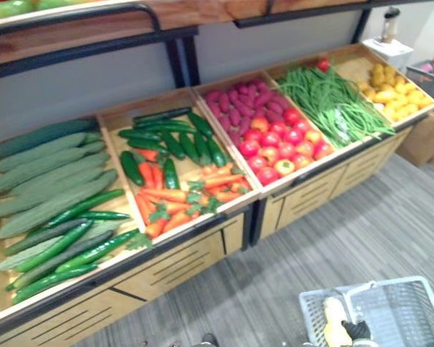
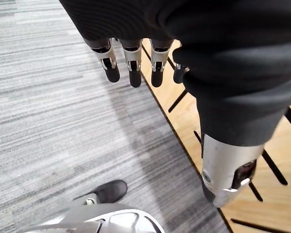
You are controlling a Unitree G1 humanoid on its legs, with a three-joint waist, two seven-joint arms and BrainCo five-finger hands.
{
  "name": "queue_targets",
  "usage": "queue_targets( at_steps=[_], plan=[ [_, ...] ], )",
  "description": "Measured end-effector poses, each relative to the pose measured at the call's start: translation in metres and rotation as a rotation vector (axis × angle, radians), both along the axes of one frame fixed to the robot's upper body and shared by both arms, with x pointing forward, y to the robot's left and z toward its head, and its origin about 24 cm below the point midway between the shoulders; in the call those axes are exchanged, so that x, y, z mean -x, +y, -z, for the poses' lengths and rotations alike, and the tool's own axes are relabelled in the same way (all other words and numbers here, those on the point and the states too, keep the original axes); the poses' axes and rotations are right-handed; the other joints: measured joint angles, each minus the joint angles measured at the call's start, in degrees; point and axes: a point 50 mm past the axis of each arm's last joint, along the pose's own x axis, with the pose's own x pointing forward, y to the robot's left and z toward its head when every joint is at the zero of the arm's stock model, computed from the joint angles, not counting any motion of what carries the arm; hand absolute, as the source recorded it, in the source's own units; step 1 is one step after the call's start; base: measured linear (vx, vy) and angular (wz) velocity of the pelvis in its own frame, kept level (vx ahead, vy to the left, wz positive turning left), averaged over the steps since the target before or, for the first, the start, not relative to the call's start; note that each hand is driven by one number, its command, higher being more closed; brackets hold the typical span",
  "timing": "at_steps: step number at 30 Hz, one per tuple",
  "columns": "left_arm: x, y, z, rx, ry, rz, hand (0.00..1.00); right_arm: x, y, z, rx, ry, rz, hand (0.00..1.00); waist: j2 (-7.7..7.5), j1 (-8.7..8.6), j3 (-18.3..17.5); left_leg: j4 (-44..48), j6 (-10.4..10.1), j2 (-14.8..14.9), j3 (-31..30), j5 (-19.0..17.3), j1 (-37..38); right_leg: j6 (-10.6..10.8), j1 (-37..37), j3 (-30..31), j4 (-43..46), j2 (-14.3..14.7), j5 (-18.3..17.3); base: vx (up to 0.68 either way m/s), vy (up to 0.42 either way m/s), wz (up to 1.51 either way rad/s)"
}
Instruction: Pick vegetable in the basket
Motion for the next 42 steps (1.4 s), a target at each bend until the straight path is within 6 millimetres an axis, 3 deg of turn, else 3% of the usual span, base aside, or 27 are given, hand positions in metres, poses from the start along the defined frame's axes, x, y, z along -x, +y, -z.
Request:
queue_targets(
  at_steps=[2, 3, 4, 6, 9, 10, 11, 12, 13, 16, 20, 22, 26, 28, 31, 34, 35, 37, 39, 42],
  plan=[
    [0.003, 0.005, -0.001, -0.014, 0.007, -0.003, 0.0, 0.003, 0.005, 0.002, -0.013, 0.004, 0.002, 1.0, 0.29, -0.44, -0.2, 0.0, 0.5, 1.4, -3.3, -0.3, 0.7, -3.6, -3.4, 4.6, 8.3, -0.2, 4.9, 0.1, 0.087, 0.75],
    [0.002, 0.003, -0.001, -0.011, 0.005, -0.004, 0.0, 0.004, 0.008, 0.003, -0.022, 0.005, 0.005, 1.0, 0.43, -0.53, -0.3, 0.0, 0.8, 1.9, -3.7, -0.5, 0.7, -2.7, -4.6, 6.2, 9.7, 0.2, 4.1, 0.21, 0.024, 0.75],
    [0.006, 0.009, -0.002, -0.027, 0.018, -0.015, 0.0, 0.002, 0.02, 0.004, -0.051, -0.009, 0.001, 1.0, -0.55, -0.46, -0.2, 0.0, 1.0, 3.4, -5.9, -0.7, 0.6, -0.3, -5.9, 9.2, 9.6, 2.9, -0.6, 0.19, -0.026, 0.54],
    [0.006, 0.008, -0.001, -0.025, 0.018, -0.015, 0.0, 0.001, 0.025, 0.005, -0.063, -0.016, 0.003, 1.0, -0.74, -0.63, -0.1, 0.4, 0.9, 4.9, -8.0, -0.9, 0.7, 0.9, -7.9, 12.5, 8.7, 6.7, -2.5, 0.22, -0.047, 0.65],
    [0.009, 0.008, -0.001, -0.026, 0.023, -0.02, 0.0, 0.001, 0.024, 0.004, -0.058, -0.021, 0.001, 1.0, -0.78, -1.17, -0.1, 0.4, 0.4, 5.2, -9.7, -0.5, 2.2, 2.0, -9.5, 17.7, 4.6, 9.3, -1.8, 0.2, -0.094, 0.54],
    [0.006, 0.009, -0.002, -0.028, 0.013, -0.021, 0.0, 0.001, 0.025, 0.004, -0.061, -0.023, 0.0, 1.0, -1.17, -1.06, -0.1, 0.5, 0.2, 4.8, -9.9, -0.5, 2.6, 4.0, -9.9, 19.5, 0.5, 9.9, 0.0, 0.24, -0.24, 0.46],
    [0.004, 0.014, -0.004, -0.041, -0.001, -0.024, 0.0, -0.002, 0.028, 0.004, -0.067, -0.031, -0.004, 1.0, -2.63, -1.05, -0.1, 0.4, -1.2, 3.8, -10.7, -1.1, 2.7, 4.8, -10.2, 20.6, -3.3, 10.1, 5.8, 0.24, -0.278, 0.34],
    [0.002, 0.014, -0.004, -0.041, -0.003, -0.028, 0.0, -0.003, 0.027, 0.003, -0.064, -0.033, -0.006, 1.0, -2.95, -1.02, 0.0, 0.4, -1.8, 3.8, -11.1, -1.4, 2.9, 5.1, -9.6, 20.3, -2.9, 9.8, 3.6, 0.19, -0.27, 0.1],
    [0.002, 0.012, -0.003, -0.033, -0.005, -0.038, 0.0, -0.009, 0.022, 0.0, -0.047, -0.05, -0.016, 1.0, -1.19, -0.62, 0.0, 0.4, -3.0, 5.3, -10.9, -1.6, 2.6, 5.3, -8.9, 19.9, -4.9, 11.1, 2.5, 0.17, -0.237, -0.04],
    [0.003, 0.002, 0.0, -0.002, -0.005, -0.068, 0.0, -0.021, 0.017, -0.004, -0.029, -0.075, -0.036, 1.0, 1.17, -0.83, 0.3, 0.4, -5.0, 7.8, -10.9, -1.3, 1.6, 4.5, -5.5, 16.2, -13.4, 14.3, 1.0, 0.13, -0.221, -0.02],
    [0.006, -0.001, 0.001, 0.007, -0.001, -0.083, 0.0, -0.006, 0.017, 0.002, -0.045, -0.02, -0.003, 1.0, 2.37, -0.87, -0.2, 0.4, -6.5, 11.4, -10.9, -1.1, 2.6, 3.9, -1.5, 14.4, -17.6, 18.2, 1.4, 0.06, -0.141, 0.14],
    [0.008, -0.001, 0.001, 0.01, -0.009, -0.11, 0.0, -0.003, 0.014, 0.003, -0.045, -0.015, 0.019, 1.0, 2.53, -0.94, -0.4, 0.4, -7.0, 11.8, -10.8, -0.8, 1.4, 2.8, -1.7, 14.0, -20.1, 18.9, 2.7, 0.01, -0.061, 0.0],
    [0.011, -0.003, 0.002, 0.027, -0.017, -0.186, 0.0, 0.012, 0.004, 0.005, -0.046, 0.003, 0.109, 1.0, 3.4, -1.13, -0.3, 0.5, -7.0, 10.6, -11.1, -0.2, 0.5, 3.2, -0.4, 12.2, -22.4, 17.7, 3.6, -0.01, 0.013, 0.22],
    [0.013, -0.004, 0.002, 0.028, -0.022, -0.227, 0.0, 0.03, -0.007, 0.007, -0.042, 0.038, 0.188, 1.0, 4.05, -1.27, -0.7, 0.5, -6.3, 9.0, -10.8, 0.4, 0.3, 3.6, 0.7, 10.9, -22.9, 16.1, 3.8, -0.01, 0.053, 0.38],
    [0.017, 0.003, -0.002, -0.048, -0.039, -0.371, 0.0, 0.041, -0.015, 0.007, -0.034, 0.059, 0.249, 1.0, 4.77, -1.27, -1.1, 0.5, -5.7, 7.8, -9.8, 0.9, -0.3, 4.4, 1.1, 10.4, -24.0, 15.1, 4.3, -0.03, 0.053, 0.14],
    [-0.001, 0.024, -0.027, -0.256, -0.175, -0.474, 0.0, 0.047, -0.014, 0.008, -0.031, 0.071, 0.265, 1.0, 4.81, -1.25, -1.1, 0.4, -5.3, 7.6, -9.9, 1.2, -1.1, 4.7, 1.1, 9.4, -24.5, 14.7, 4.7, -0.04, 0.021, 0.15],
    [-0.016, 0.032, -0.045, -0.36, -0.275, -0.458, 0.0, 0.049, -0.012, 0.008, -0.026, 0.072, 0.268, 1.0, 4.8, -1.25, -1.1, 0.4, -5.3, 7.6, -10.4, 1.4, -1.4, 4.7, 1.1, 9.0, -24.5, 14.7, 4.7, -0.04, -0.003, 0.2],
    [-0.041, 0.037, -0.077, -0.504, -0.456, -0.354, 0.0, 0.051, -0.011, 0.009, -0.015, 0.073, 0.263, 1.0, 4.89, -1.26, -1.1, 0.4, -5.3, 7.5, -11.3, 1.7, -1.8, 4.7, 1.2, 8.1, -24.3, 14.7, 4.7, -0.04, -0.008, 0.2],
    [-0.076, 0.032, -0.11, -0.621, -0.661, -0.136, 0.0, 0.047, -0.009, 0.008, -0.006, 0.06, 0.249, 1.0, 5.15, -1.25, -1.2, 0.4, -5.2, 7.5, -11.3, 1.8, -1.7, 4.7, 1.2, 8.0, -23.7, 14.7, 4.7, -0.04, -0.002, 0.05],
    [-0.112, 0.027, -0.137, -0.687, -0.816, 0.048, 0.0, 0.041, -0.005, 0.008, -0.007, 0.041, 0.184, 1.0, 5.21, -1.63, -1.3, 0.3, -5.2, 7.5, -11.1, 1.8, -1.6, 4.7, 1.1, 8.3, -23.5, 14.7, 4.7, -0.04, 0.008, -0.04]
  ],
)
